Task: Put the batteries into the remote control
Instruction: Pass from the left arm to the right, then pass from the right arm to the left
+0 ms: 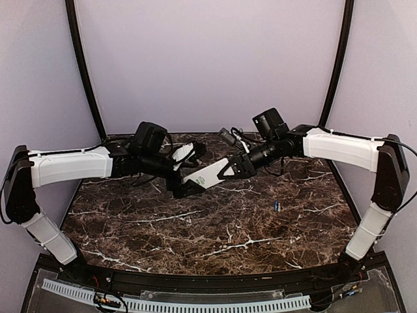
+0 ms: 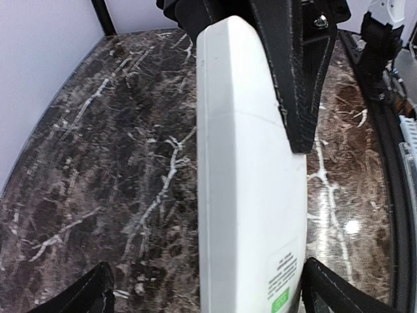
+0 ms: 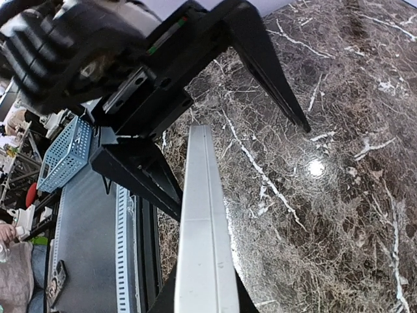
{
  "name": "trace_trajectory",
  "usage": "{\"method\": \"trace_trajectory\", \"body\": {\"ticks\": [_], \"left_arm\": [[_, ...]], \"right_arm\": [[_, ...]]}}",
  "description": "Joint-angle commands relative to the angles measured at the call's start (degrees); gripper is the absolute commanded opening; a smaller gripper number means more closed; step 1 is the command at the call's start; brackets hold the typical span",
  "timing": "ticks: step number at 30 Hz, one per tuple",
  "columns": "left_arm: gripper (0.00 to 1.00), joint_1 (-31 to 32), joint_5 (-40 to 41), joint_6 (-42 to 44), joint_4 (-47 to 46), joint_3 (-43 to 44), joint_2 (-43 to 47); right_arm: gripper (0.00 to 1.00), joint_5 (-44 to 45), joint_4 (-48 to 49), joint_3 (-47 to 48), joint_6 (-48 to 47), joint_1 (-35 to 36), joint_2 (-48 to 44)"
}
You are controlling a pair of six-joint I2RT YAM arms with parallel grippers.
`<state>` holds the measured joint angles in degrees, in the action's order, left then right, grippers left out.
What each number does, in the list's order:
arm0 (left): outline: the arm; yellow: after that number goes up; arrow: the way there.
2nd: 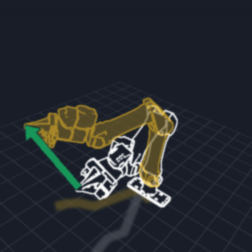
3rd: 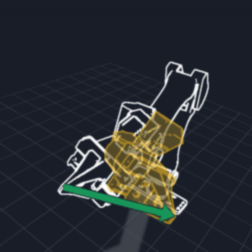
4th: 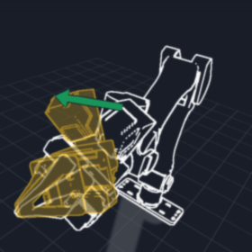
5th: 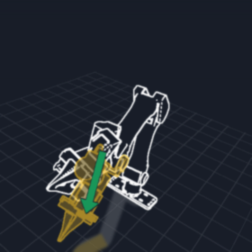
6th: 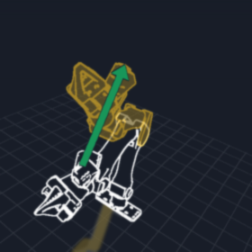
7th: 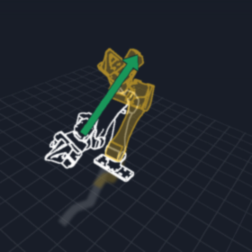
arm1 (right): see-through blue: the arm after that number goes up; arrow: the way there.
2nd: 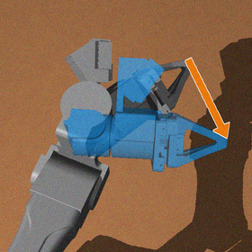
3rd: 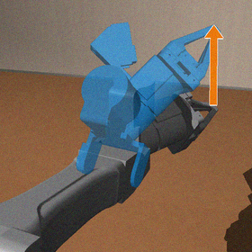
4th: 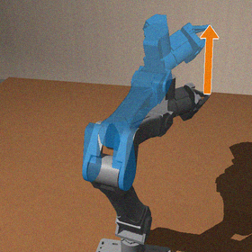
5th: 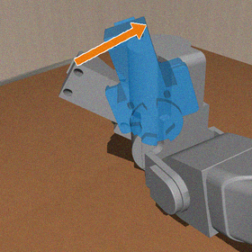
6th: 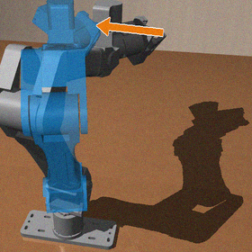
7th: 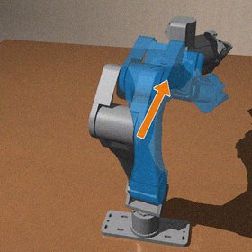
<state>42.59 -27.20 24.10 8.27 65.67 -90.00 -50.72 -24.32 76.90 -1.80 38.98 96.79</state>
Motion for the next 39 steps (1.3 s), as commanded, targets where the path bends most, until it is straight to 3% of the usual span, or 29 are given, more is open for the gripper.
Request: {"method": "trace_trajectory", "body": {"ticks": [1, 8, 12, 20, 23, 25, 26, 27, 32, 39], "left_arm": [[0.99, 3.57, 16.62, 11.02, -13.22, -7.10, 5.09], [0.99, 5.22, 25.75, 14.60, -21.57, -11.19, 5.65], [0.91, 5.31, 26.45, 13.81, -21.16, -10.72, 4.84], [0.59, 5.31, 24.48, 11.09, -19.99, -10.24, 4.47], [0.38, 5.31, 23.20, 10.23, -18.88, -9.87, 4.50], [0.18, 5.31, 22.68, 9.90, -17.78, -9.33, 4.47], [0.05, 5.31, 22.61, 9.82, -17.42, -9.20, 4.47], [0.02, 5.31, 22.54, 9.76, -16.69, -9.06, 4.59], [0.00, 5.31, 21.96, 11.02, -15.97, -10.45, 5.68], [0.00, 5.29, 22.44, 11.67, -16.79, -11.74, 7.02]], "right_arm": [[0.00, -0.37, 4.17, 2.59, 11.54, -0.22, 1.09], [0.00, -0.69, 8.41, 2.31, 20.96, -0.20, 2.78], [0.00, -0.60, 9.17, 2.28, 22.37, -0.13, 3.26], [0.00, -1.91, 10.72, 1.96, 23.07, -0.14, 3.29], [0.00, -1.82, 10.53, 1.87, 22.71, -0.13, 3.51], [0.00, -0.42, 9.42, 1.97, 21.97, -0.22, 3.46], [0.02, 1.20, 8.54, 2.09, 21.53, -0.29, 3.35], [0.08, 3.33, 8.02, 2.02, 21.23, -0.31, 3.02], [0.26, 14.13, 5.11, 1.23, 19.12, -0.49, 1.68], [0.28, 17.73, 2.68, 0.57, 16.72, -1.29, 1.32]]}}
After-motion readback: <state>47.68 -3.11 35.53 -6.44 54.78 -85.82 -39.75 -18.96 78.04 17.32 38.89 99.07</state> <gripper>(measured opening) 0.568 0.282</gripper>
